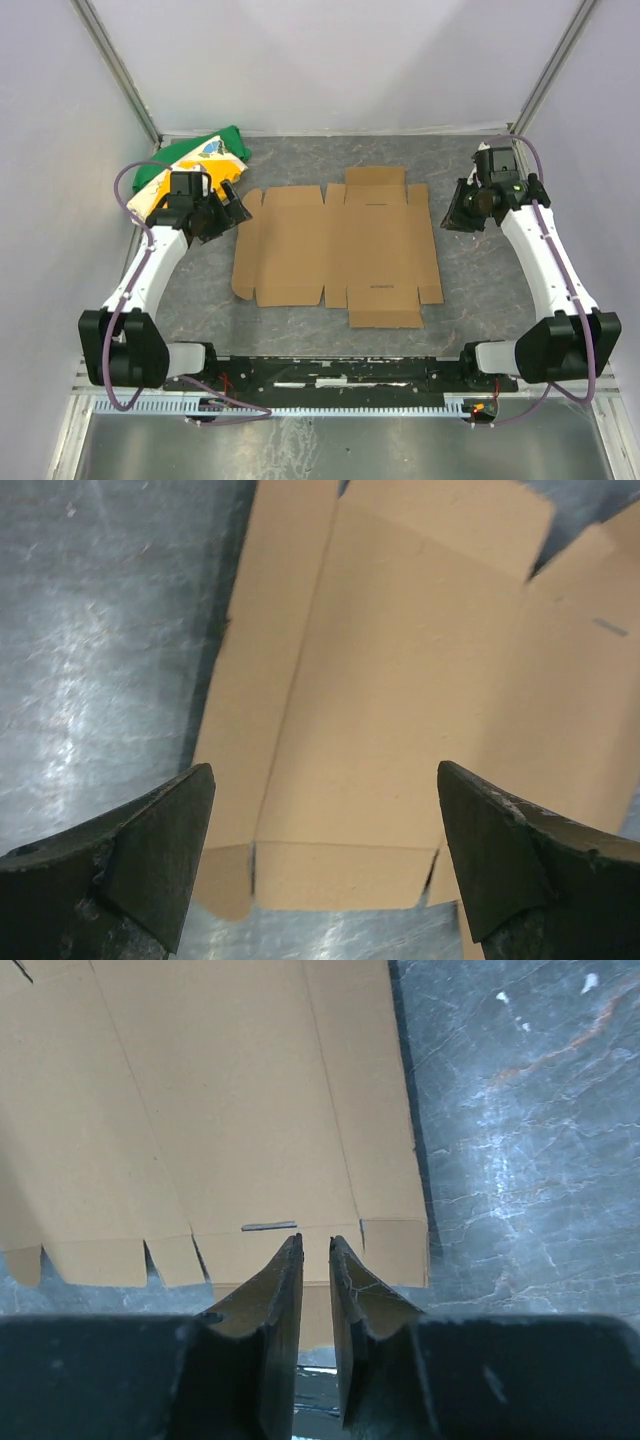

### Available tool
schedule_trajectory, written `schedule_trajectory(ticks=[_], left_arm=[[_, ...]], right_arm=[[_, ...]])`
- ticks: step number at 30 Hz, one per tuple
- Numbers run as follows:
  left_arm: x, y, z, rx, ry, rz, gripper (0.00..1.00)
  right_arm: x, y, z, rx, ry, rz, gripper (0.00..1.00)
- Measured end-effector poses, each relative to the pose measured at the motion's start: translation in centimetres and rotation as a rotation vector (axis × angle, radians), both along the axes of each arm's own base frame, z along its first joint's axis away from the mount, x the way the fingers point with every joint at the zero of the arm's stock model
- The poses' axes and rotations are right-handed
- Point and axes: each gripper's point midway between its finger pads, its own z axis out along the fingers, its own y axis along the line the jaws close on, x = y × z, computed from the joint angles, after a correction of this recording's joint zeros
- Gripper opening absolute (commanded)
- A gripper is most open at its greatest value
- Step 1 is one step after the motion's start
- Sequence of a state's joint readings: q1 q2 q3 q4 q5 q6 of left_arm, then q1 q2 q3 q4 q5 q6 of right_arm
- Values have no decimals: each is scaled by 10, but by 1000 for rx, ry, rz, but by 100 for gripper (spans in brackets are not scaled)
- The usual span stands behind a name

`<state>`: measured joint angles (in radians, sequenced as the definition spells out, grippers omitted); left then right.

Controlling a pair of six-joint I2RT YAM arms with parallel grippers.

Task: Fold the paper box

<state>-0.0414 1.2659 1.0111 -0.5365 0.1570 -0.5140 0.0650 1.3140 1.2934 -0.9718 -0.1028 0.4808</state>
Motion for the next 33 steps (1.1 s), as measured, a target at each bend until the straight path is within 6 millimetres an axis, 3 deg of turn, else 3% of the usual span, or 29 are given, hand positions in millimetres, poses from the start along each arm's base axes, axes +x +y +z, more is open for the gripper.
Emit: schedule_trajectory(ticks=[4, 9, 13, 14, 15, 16, 17, 20, 24, 27, 33], left_arm=[[-12, 9, -24, 56, 113, 11, 99], [-14, 11, -28, 64, 117, 16, 99], [-21, 14, -43, 74, 125, 25, 99], [-23, 14, -48, 77, 128, 28, 98], [-25, 15, -53, 80, 130, 30, 98], [-27, 15, -57, 81, 136, 30, 98], [-28, 15, -62, 81, 138, 30, 98], [-31, 15, -69, 79, 146, 26, 99], [-25, 15, -76, 88, 149, 17, 91], [-24, 16, -94, 106, 199, -1, 84], [-25, 18, -124, 122, 286, -11, 81]], right_arm=[[5, 10, -6, 40, 14, 46, 30], [4, 12, -15, 43, 55, 64, 31], [0, 11, -27, 37, 109, 70, 32], [-2, 11, -29, 35, 115, 71, 37], [-3, 11, -29, 35, 119, 72, 56], [-4, 10, -29, 34, 120, 72, 67], [-5, 10, -30, 31, 123, 72, 68], [-8, 7, -29, 11, 121, 78, 69], [-10, 5, -24, 0, 104, 79, 69], [-11, 5, -20, -1, 90, 85, 69], [-17, 9, -25, 20, 105, 105, 67]])
